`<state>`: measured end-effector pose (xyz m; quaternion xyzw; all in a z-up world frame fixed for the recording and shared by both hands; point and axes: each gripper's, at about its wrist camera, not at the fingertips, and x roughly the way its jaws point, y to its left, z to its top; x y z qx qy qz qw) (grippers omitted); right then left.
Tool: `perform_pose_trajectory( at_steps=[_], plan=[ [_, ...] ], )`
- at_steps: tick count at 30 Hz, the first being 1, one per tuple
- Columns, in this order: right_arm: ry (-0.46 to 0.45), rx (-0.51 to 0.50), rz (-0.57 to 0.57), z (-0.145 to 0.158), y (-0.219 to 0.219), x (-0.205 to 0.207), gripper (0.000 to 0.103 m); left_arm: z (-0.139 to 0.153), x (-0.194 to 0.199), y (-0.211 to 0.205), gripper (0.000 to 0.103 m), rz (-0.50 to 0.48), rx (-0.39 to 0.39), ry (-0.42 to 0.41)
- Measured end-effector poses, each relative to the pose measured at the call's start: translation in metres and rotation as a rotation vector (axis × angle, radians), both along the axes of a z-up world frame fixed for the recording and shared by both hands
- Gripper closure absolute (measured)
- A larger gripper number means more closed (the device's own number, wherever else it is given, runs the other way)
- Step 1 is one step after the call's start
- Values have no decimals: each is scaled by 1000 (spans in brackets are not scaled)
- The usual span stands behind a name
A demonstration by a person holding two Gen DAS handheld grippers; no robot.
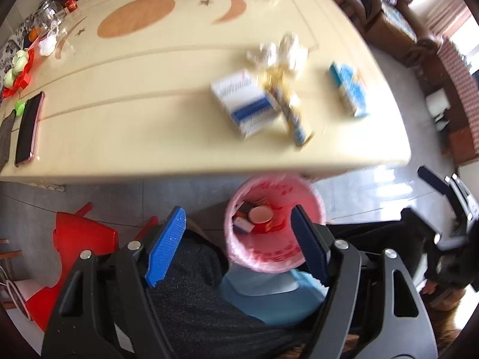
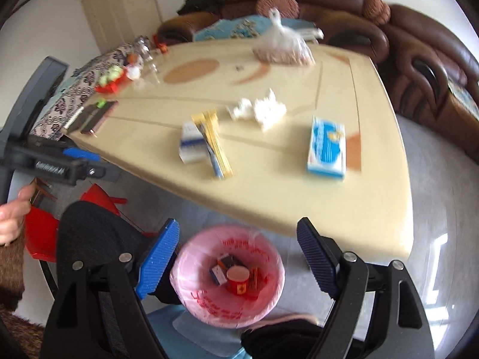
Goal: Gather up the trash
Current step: 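Move both tools back toward the white medicine box and yellow snack bar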
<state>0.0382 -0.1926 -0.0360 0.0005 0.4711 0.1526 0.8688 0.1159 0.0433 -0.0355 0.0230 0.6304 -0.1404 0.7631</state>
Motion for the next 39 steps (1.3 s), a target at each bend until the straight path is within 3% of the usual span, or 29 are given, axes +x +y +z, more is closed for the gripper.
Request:
perform_pose_trajectory(
  at_steps=[3,6,8,11,16,21,30,39],
  plan=[
    [-37,25,50,34,5,14,24,27,24,-2,32,8,-13,7],
    [-73,44,100,60,13,23,22,50,44,-13,32,1,42,-17],
    [-84,34,122,70,19,28,19,57,55,-17,32,6,26,0],
    [-86,31,150,75,25,37,19,59,74,-28,32,3,72,5],
    [-58,16,171,52,36,55,19,34,101,-39,32,21,28,116],
    [-21,13,199,28,41,70,19,7,115,-40,32,70,51,167],
    [-3,36,224,26,30,88,19,4,135,-43,32,91,90,162],
    [68,59,242,-13,38,105,19,-25,149,-53,32,81,101,210]
  ],
)
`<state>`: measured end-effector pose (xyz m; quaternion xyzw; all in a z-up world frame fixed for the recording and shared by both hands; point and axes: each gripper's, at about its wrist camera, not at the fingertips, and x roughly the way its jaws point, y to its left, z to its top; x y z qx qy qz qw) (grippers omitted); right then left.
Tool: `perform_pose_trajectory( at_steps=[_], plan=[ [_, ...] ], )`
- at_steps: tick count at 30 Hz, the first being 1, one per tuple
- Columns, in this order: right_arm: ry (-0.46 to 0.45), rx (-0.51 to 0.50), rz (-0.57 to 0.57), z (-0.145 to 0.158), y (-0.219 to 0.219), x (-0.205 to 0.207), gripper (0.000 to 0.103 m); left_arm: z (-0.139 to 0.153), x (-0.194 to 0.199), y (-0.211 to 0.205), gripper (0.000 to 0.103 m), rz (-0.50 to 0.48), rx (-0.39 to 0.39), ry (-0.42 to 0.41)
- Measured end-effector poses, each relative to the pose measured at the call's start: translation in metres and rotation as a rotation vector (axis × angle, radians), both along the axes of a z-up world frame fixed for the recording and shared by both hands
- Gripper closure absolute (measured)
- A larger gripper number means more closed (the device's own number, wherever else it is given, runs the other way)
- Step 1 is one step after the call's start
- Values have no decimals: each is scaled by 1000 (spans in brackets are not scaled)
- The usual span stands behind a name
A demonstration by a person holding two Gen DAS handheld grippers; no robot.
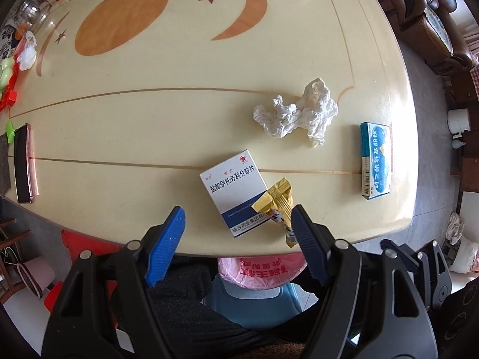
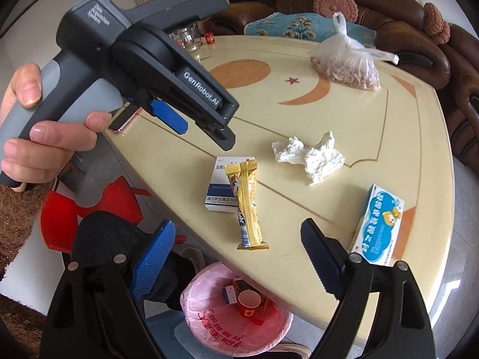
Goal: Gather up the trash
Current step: 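Move both tools back toward the white medicine box and yellow snack bar, then grasp the white medicine box with the left tool while the right tool grasps the yellow snack bar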
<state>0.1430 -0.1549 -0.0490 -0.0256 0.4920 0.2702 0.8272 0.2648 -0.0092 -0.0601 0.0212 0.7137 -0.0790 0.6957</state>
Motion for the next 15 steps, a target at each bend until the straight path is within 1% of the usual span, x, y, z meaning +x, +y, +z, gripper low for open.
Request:
perform_pose_trajectory(
  at_steps=[6,11,15],
  plan=[
    [45,-2,19,-29,8,10,19,-23,10,3,32,31,-17,42],
    [71,4,38,-48,15,19,19,-41,19,5,32,51,-24,73],
    [81,3,51,-60,19,23,19,-53,28,6,32,70,-36,82]
  ],
)
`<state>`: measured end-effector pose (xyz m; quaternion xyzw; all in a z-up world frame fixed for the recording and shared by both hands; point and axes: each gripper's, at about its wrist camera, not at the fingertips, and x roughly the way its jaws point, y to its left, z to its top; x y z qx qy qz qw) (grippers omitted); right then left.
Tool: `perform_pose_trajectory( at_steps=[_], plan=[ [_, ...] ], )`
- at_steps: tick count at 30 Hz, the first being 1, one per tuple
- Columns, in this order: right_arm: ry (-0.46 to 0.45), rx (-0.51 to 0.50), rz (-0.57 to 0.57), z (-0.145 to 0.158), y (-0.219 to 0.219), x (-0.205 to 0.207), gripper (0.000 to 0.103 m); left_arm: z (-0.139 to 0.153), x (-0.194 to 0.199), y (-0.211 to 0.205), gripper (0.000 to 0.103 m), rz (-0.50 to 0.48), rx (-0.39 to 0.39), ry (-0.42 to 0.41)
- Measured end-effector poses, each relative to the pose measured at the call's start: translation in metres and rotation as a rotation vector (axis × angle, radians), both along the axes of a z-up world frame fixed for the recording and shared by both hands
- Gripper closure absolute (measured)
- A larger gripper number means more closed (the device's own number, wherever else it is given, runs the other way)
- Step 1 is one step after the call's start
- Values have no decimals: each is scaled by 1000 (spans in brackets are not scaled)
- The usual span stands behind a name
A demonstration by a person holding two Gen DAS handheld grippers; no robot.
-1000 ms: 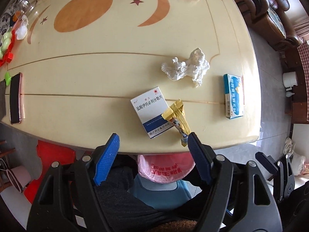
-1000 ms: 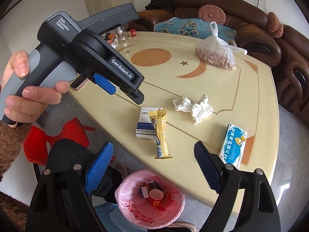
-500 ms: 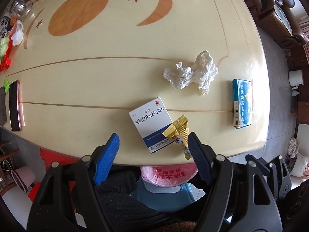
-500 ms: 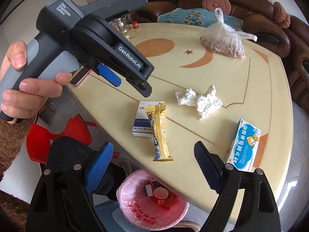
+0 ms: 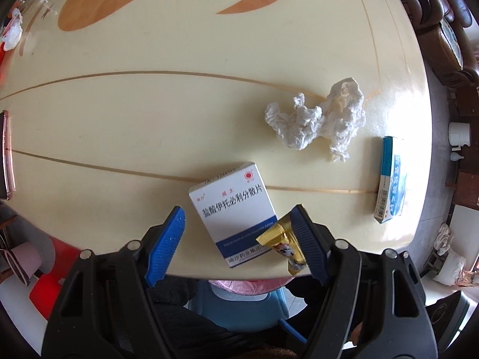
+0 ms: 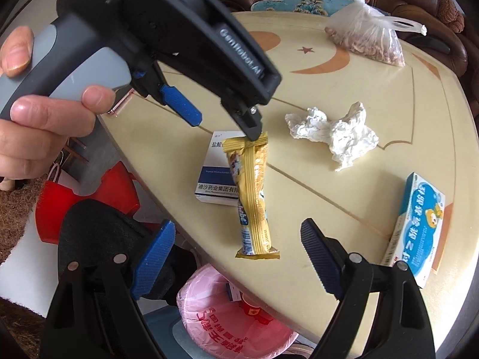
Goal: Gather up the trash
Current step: 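Grasp the white medicine box with the left tool while the right tool grasps the yellow snack bar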
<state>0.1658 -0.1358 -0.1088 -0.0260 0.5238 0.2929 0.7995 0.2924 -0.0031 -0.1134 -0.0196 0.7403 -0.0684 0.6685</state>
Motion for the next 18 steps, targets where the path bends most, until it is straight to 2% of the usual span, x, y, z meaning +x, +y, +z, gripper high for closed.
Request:
perform_pose_trajectory(
  at_steps=[12,18],
  plan=[
    [21,-17,-1,-23,12,19,20,-27,18,7,31,36,-27,41],
    [17,-67,1,-27,15,20,40,-30,26,8,30,33,-11,34]
  ],
)
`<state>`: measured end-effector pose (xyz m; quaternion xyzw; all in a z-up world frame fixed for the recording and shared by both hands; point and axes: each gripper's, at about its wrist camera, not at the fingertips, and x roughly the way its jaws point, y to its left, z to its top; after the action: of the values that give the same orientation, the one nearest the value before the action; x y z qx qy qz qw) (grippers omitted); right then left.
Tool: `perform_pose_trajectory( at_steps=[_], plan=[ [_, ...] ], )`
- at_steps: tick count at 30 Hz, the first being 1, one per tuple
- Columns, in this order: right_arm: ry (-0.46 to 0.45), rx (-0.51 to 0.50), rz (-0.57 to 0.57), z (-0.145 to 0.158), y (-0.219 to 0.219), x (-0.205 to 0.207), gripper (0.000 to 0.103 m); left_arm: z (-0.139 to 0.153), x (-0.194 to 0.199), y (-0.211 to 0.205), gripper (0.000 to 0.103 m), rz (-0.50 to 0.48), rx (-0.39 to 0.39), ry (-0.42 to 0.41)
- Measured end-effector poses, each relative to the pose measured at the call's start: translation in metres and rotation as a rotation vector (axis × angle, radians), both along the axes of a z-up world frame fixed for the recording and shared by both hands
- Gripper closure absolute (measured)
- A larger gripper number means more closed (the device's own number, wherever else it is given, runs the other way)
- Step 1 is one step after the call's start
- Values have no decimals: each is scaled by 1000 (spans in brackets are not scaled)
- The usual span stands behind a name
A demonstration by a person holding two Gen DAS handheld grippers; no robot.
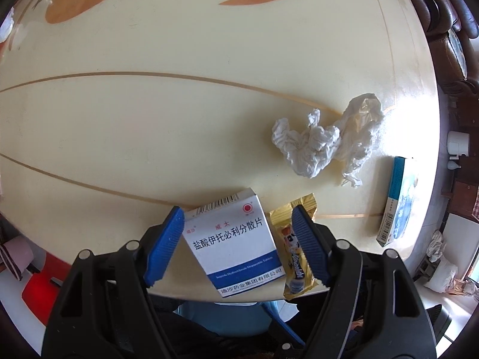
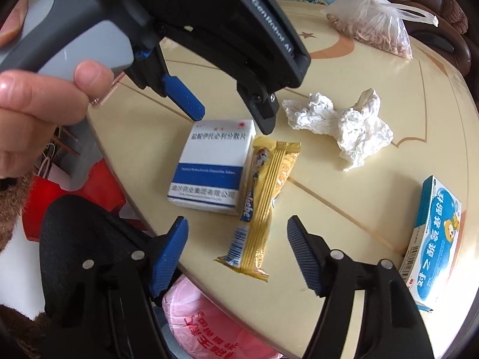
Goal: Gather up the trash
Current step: 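Grasp the white medicine box with the left tool while the right tool grasps the yellow snack bar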
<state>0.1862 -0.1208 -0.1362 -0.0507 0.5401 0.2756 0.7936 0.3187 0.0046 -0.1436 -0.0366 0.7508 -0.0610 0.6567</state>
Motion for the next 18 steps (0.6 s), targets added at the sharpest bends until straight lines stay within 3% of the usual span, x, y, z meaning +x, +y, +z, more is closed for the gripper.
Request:
perform_pose_trajectory(
  at_steps=[2,11,18],
  plan=[
    [15,-7,1,-4,-1,2,46,-1,2,2,30,5,2,-2],
    [3,-44,-28,-6,-2,10,47,3,-22,24,30,72,-24,8],
    [-20,-87,-43,-6,2,14,62,-19,-24,26,30,83,2,54]
  ],
)
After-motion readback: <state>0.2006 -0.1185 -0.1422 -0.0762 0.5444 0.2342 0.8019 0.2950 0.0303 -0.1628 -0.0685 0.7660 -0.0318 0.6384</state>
